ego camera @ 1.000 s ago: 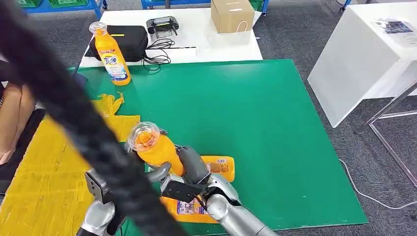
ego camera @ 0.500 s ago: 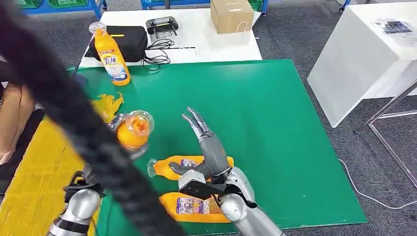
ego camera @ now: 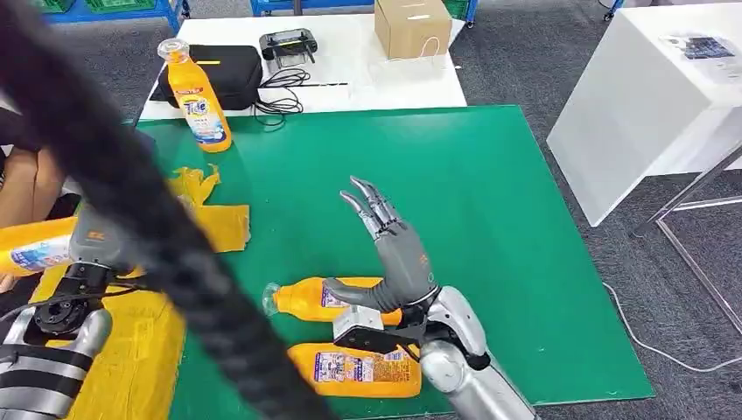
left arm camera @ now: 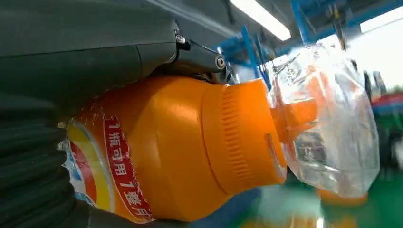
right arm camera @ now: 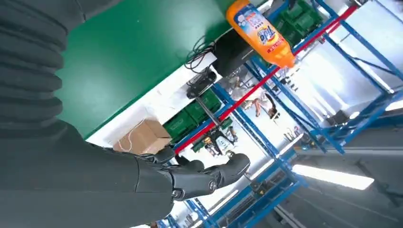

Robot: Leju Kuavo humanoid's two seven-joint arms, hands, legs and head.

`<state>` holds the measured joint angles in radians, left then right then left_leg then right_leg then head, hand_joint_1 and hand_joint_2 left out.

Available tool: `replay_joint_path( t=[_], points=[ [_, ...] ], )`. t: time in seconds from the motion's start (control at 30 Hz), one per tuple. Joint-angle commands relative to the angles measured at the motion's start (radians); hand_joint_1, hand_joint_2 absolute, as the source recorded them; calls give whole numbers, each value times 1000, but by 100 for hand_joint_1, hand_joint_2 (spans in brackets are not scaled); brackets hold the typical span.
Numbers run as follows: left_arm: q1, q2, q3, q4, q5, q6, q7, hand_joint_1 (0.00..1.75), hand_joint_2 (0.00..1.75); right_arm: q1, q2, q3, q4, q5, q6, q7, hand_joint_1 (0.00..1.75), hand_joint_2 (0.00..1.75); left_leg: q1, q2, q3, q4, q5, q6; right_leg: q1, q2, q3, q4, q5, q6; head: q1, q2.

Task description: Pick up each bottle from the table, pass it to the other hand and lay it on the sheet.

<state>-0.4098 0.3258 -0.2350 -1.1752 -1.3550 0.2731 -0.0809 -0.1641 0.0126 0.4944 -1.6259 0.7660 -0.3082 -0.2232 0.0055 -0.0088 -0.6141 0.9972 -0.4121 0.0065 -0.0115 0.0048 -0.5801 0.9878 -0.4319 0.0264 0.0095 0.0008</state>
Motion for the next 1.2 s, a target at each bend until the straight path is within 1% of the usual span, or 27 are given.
replay_joint_path(
  t=[0.03, 0.13, 0.17, 0.2, 0.23, 0.27, 0.3, 0.33, 0.43, 0.47, 0.53, 0.57, 0.6, 0.63, 0.67, 0.7, 0.73, 0.77, 0.8, 0.83, 0.87, 0.93, 0.97, 1.07, 1.13, 1.17, 1.2],
  points=[
    [-17, -49, -46, 304, -7, 2, 1, 175, 175, -74, -33, 30, 49, 36, 40, 35, 0, 175, 0, 1, 5, -1, -1, 0, 0, 0, 5, -2, 0, 0, 0, 0],
    [-20, -50, -46, 305, -7, 1, 1, 175, 175, -73, -32, 31, 49, 36, 40, 35, 0, 175, 1, 1, 5, -1, -1, 0, 1, -1, 6, -2, -1, -1, 0, 0],
    [-22, -49, -46, 306, -7, 0, 1, 175, 175, -73, -32, 31, 49, 36, 40, 35, 0, 175, 0, 0, 3, -1, 0, 0, 0, -2, 3, -1, -1, 0, 0, 0],
    [-25, -48, -45, 306, -7, -1, 1, 175, 175, -73, -33, 31, 49, 36, 39, 35, 0, 175, 1, -1, 4, 0, -1, 0, 2, -2, 6, -2, -1, -1, 0, 0],
    [-25, -48, -45, 306, -7, -1, 1, 175, 175, -73, -33, 31, 49, 36, 39, 35, 0, 175, 0, -1, 2, 0, 0, 0, 0, -2, 3, -1, -1, 0, 0, 0],
    [-25, -48, -45, 306, -7, -1, 1, 175, 175, -73, -33, 31, 49, 36, 39, 35, 0, 175, 1, -1, 5, 0, -2, 0, 2, -2, 6, -2, -1, -1, 0, 0],
    [-25, -48, -45, 306, -7, -1, 1, 175, 175, -73, -33, 31, 49, 36, 39, 35, 0, 175, 0, 0, 3, 0, -1, 0, 1, -1, 3, -1, -1, 0, 0, 0],
    [-25, -48, -45, 306, -7, -1, 1, 175, 175, -73, -33, 31, 49, 36, 39, 35, 0, 175, 1, 0, 5, 0, -2, 0, 2, -1, 6, -2, -1, -1, 0, 0],
    [-25, -48, -45, 306, -7, -1, 1, 175, 175, -73, -33, 31, 49, 36, 39, 35, 0, 175, 1, 0, 3, 0, -1, 0, 1, -1, 3, -1, -1, 0, 0, 0],
    [-25, -48, -45, 306, -7, -1, 1, 175, 175, -73, -33, 31, 49, 36, 39, 35, 0, 175, 1, 0, 4, 0, -2, 0, 2, -1, 5, -1, -1, -1, 0, 0],
    [-28, -70, -58, 352, -6, -21, -7, 175, 175, -84, -38, 49, 61, 49, 59, 41, 0, 175, 1, 0, 4, 0, -1, 0, 2, -1, 5, -1, -1, -1, 0, 0],
    [-26, -92, -57, 384, 0, -4, -8, 175, 175, -88, -37, 56, 71, 57, 63, 48, 0, 175, 2, 0, 5, 0, -2, 0, 2, -2, 6, -2, -1, -1, 0, 0],
    [-23, -106, -55, 397, 8, 4, -7, 175, 175, -89, -35, 59, 77, 59, 65, 51, 0, 175, 1, 0, 3, 0, -1, 0, 1, -1, 4, -1, -1, 0, 0, 0],
    [-23, -116, -52, 411, 18, 13, -11, 175, 175, -90, -34, 61, 81, 61, 65, 54, 0, 175, 1, 0, 5, -1, -1, 0, 1, -2, 6, -2, -1, 0, 0, 0],
    [-16, -143, -23, 419, 58, 43, -7, 175, 175, -93, -37, 70, 94, 77, 76, 69, 0, 175, 0, -1, 4, -1, 0, 0, 0, -2, 4, -2, -1, 0, 0, 0],
    [-13, -153, -14, 420, 70, 51, -5, 175, 175, -93, -38, 73, 98, 84, 81, 76, 0, 175, 0, -1, 4, -1, -1, 0, 0, -2, 5, -2, -1, 0, 0, 0],
    [-7, -166, 4, 412, 93, 67, -1, 7, 175, -95, -44, 81, 109, 99, 94, 87, 0, 175, 1, -1, 6, -1, -1, 0, 1, -2, 8, -3, -1, 0, 0, 0],
    [-2, -172, 16, 399, 108, 81, -3, 0, 175, -97, -49, 88, 116, 115, 103, 98, 0, 175, 0, -2, 5, -1, -1, 1, 1, -3, 6, -3, -1, 0, 0, 0],
    [5, -175, 26, 381, 119, 77, -4, 0, 175, -98, -53, 92, 123, 123, 103, 101, 0, 175, 1, -3, 6, -1, -1, 0, 1, -3, 8, -3, -1, 0, 0, 0],
    [15, -178, 37, 350, 132, 87, -13, 0, 175, -96, -54, 91, 130, 122, 102, 98, 0, 175, 0, -3, 3, -1, 0, 0, 0, -3, 5, -2, 0, 0, 0, 0],
    [24, -181, 47, 329, 147, 85, -23, 0, 175, -93, -56, 90, 132, 123, 101, 97, 0, 175, 2, -2, 7, -1, -2, 0, 2, -4, 10, -4, -1, -1, 0, 0],
    [49, -189, 68, 255, 179, 96, -46, 0, 175, -90, -69, 94, 142, 133, 119, 106, 0, 175, 0, -3, 4, -1, -1, 0, 0, -4, 6, -2, 0, 0, 0, 0],
    [62, -191, 74, 214, 183, 101, -49, 0, 175, -89, -77, 98, 148, 137, 125, 105, 0, 175, 1, -4, 5, 0, -1, 1, 1, -4, 8, -3, -1, 0, 0, 0],
    [94, -192, 78, 117, 181, 95, -52, 0, 175, -73, -90, 100, 146, 137, 131, 91, 0, 175, 0, -2, 2, 0, -1, 0, 0, -3, 4, -1, 0, 0, 0, 0],
    [109, -195, 83, 77, 191, 96, -59, 0, 175, -66, -97, 102, 150, 141, 134, 89, 0, 175, 1, -2, 5, 0, -3, 0, 1, -5, 7, -2, -2, -1, 0, 0],
    [119, -197, 87, 50, 199, 96, -65, 0, 175, -62, -102, 105, 153, 143, 138, 85, 0, 175, 1, -3, 3, 0, -1, 0, 0, -5, 5, -2, -1, 0, 0, 0],
    [123, -198, 89, 40, 205, 99, -71, 0, 175, -60, -104, 105, 154, 143, 138, 85, 0, 175, 1, -2, 5, 0, -2, 0, 1, -5, 7, -3, -2, -1, 0, 0]
  ],
)
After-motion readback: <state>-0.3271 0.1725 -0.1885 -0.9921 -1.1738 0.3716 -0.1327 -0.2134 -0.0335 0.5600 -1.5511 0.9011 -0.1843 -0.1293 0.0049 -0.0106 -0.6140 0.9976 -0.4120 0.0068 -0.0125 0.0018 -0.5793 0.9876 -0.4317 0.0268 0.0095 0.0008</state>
